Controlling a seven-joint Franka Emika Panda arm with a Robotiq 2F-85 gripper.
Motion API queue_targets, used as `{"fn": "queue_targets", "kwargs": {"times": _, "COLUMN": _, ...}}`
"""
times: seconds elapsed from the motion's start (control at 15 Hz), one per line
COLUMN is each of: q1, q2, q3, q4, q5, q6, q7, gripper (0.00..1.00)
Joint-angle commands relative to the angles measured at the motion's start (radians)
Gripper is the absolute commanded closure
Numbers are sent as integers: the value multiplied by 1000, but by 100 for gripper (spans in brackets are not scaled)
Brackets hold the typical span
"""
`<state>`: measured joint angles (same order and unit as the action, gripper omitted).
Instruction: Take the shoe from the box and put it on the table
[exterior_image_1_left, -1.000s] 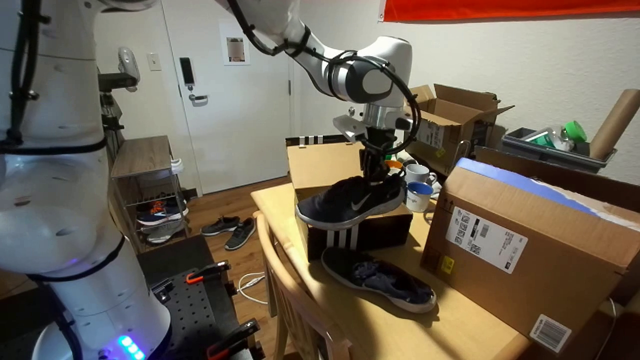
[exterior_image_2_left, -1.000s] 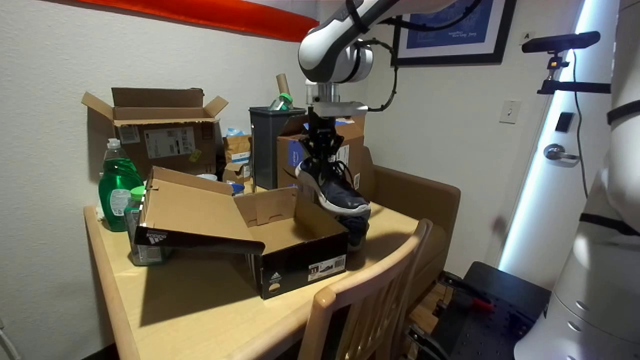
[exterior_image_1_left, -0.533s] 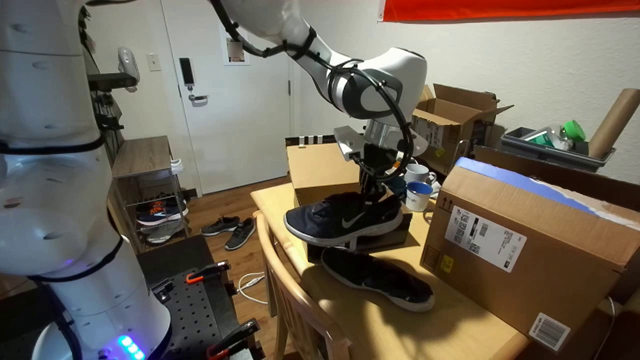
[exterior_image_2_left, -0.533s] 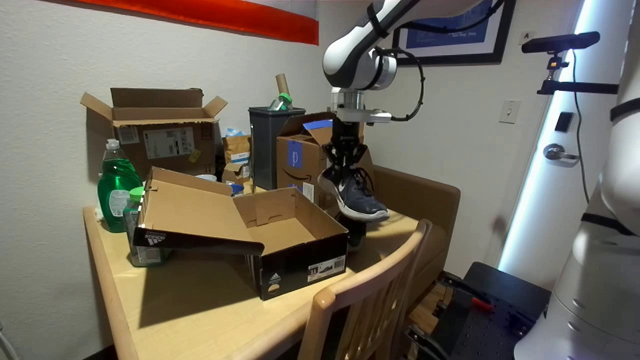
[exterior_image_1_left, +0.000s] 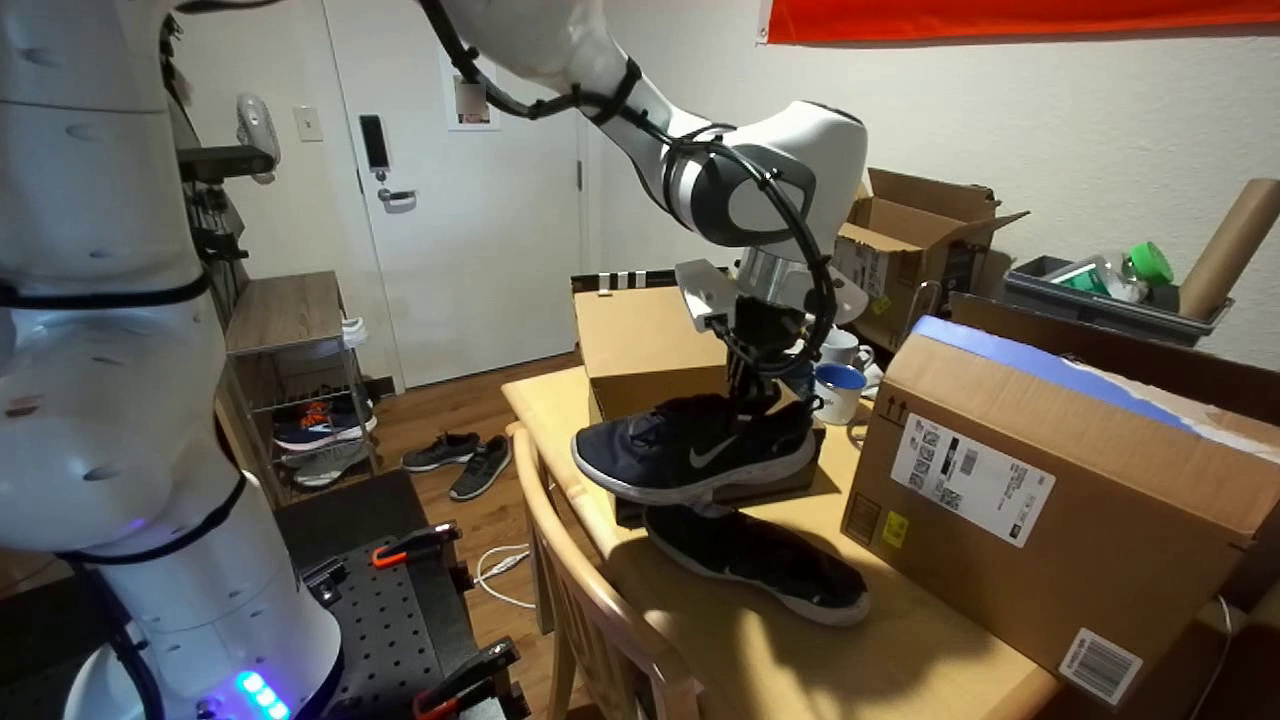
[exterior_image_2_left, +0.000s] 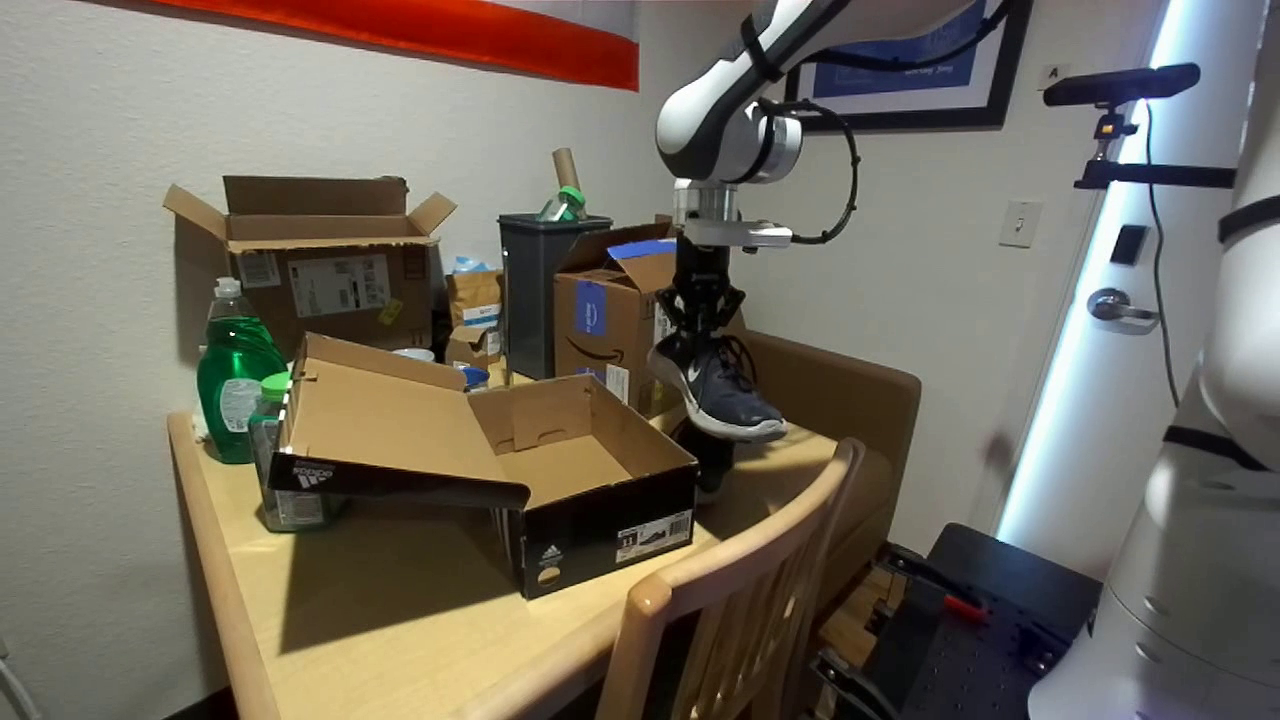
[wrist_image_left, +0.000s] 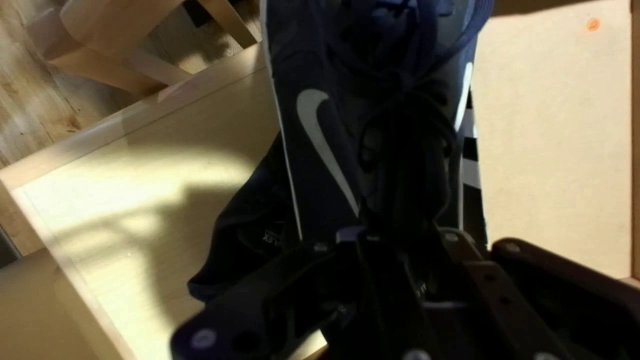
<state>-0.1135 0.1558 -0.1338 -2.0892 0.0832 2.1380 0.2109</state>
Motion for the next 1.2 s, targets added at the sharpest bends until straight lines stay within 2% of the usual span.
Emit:
{"fn": "queue_targets", "kwargs": {"times": 0.0, "q1": -50, "q2": -32, "q3": -44, "q4": -32, "q5": -18, "q6": 37, "q7": -71, "gripper": 96}}
{"fn": "queue_targets", "kwargs": {"times": 0.4, "q1": -120, "q2": 12, "q3": -100, "q4": 29, "q5": 25, "q6": 5, "q7": -104, "gripper": 96}}
{"fn": "queue_targets", "kwargs": {"times": 0.8, "q1": -162, "q2": 79, "q3": -115, "q4": 33, "q5": 161, "q6": -16, "q7": -31, "gripper": 96}}
{"fn": "queue_targets", "kwargs": {"times": 1.13, "q1": -192, "q2": 154, "q3": -131, "q4": 24, "q5": 288, "q6": -12, "q7": 90, "gripper": 96}}
